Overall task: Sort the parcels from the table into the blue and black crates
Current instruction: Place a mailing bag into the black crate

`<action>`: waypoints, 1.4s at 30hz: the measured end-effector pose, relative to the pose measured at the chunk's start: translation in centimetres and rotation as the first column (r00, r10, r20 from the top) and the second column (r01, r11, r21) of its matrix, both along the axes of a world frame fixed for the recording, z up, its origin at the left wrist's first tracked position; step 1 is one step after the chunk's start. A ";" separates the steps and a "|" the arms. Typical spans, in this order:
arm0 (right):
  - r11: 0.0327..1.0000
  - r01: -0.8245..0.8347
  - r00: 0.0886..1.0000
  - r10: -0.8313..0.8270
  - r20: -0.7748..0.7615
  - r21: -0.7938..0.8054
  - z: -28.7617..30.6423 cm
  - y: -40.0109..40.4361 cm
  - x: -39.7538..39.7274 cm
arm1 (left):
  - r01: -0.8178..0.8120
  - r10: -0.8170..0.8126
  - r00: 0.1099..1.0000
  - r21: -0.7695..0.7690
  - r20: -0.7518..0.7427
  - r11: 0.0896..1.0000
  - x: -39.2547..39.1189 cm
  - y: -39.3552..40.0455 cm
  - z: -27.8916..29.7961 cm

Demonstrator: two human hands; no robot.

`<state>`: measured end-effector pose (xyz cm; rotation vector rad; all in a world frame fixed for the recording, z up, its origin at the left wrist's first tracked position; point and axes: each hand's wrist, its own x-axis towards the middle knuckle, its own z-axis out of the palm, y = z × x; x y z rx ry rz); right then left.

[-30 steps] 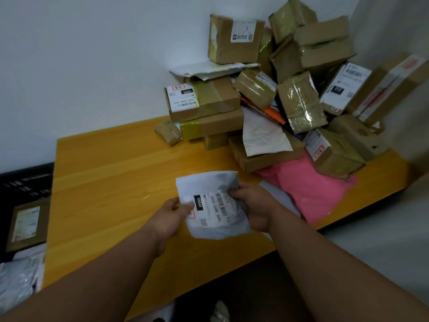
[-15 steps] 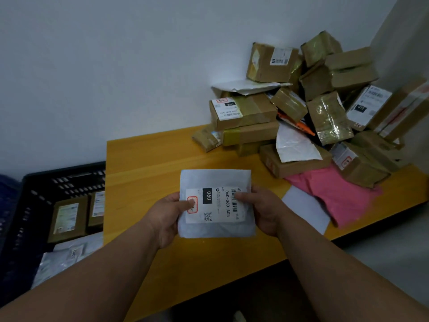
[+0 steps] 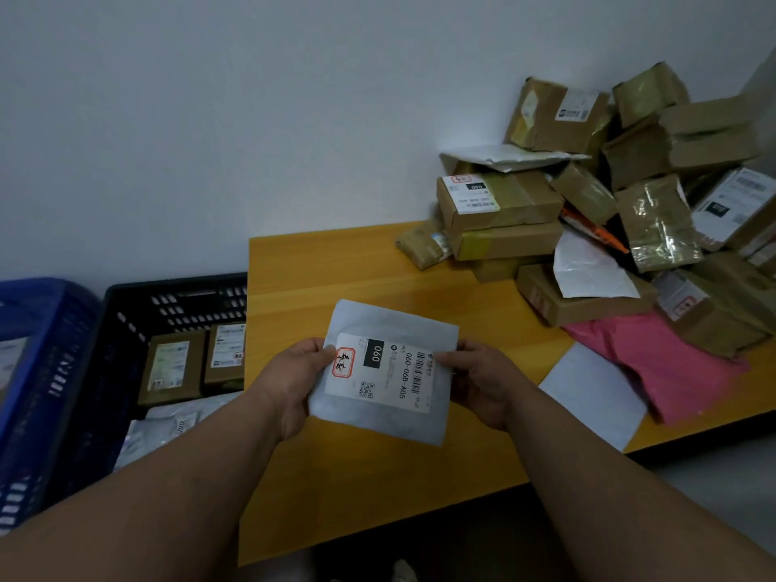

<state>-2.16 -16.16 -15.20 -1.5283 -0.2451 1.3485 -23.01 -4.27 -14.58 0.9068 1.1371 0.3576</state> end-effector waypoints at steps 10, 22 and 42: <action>0.978 -0.183 0.976 0.193 0.098 -0.102 -1.0 7.3 -4.2 | -0.176 0.176 0.979 0.015 -0.106 0.984 -6.2 3.1 -1.4; 0.797 -0.582 0.698 0.591 0.404 -0.162 -5.1 18.4 -20.9 | -0.389 0.494 0.800 0.332 -0.341 0.859 -20.4 8.6 -5.8; 0.531 -0.627 0.575 0.809 0.122 -0.570 -26.3 24.7 -36.0 | 0.123 -0.240 0.720 -0.221 -0.651 0.968 -31.6 16.5 -25.4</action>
